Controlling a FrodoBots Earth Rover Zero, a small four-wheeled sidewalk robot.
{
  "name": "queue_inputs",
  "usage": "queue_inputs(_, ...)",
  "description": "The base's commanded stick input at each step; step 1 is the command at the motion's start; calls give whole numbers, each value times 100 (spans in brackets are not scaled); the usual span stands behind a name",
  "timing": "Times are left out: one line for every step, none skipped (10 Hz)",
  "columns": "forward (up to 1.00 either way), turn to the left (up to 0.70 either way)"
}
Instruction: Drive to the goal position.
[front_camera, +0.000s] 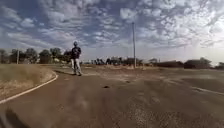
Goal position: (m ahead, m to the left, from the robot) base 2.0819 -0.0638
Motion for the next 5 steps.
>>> queue_inputs(70, 0)
queue_inputs(70, 0)
queue_inputs(70, 0)
queue_inputs(70, 0)
queue_inputs(70, 0)
